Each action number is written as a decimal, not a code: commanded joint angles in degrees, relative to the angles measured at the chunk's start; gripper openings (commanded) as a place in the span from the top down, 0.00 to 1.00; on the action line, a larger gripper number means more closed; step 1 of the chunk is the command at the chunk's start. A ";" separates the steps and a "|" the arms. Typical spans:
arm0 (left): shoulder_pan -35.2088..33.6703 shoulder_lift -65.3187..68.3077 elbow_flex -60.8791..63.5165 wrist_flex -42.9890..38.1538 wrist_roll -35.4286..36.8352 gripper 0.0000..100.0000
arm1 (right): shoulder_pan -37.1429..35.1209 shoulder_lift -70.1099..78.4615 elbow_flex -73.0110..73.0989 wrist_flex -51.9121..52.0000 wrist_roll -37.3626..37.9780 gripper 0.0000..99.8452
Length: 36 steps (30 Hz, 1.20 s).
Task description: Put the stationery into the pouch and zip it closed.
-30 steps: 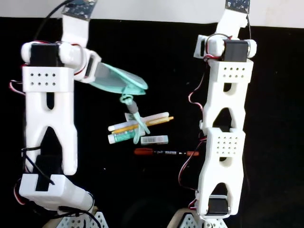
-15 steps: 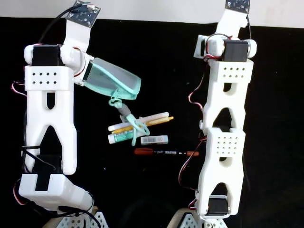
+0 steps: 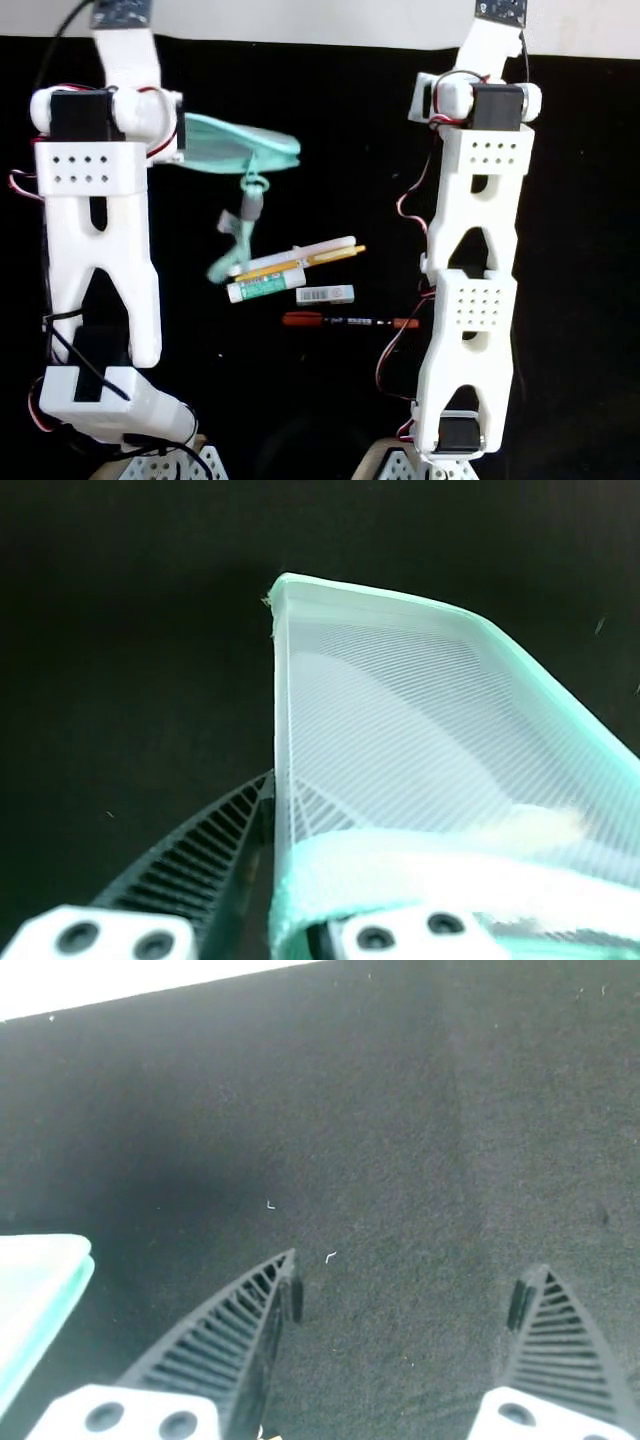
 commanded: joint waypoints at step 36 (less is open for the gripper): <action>3.30 -17.89 1.54 6.15 21.19 0.99 | -4.00 -8.13 -0.04 0.92 2.02 0.67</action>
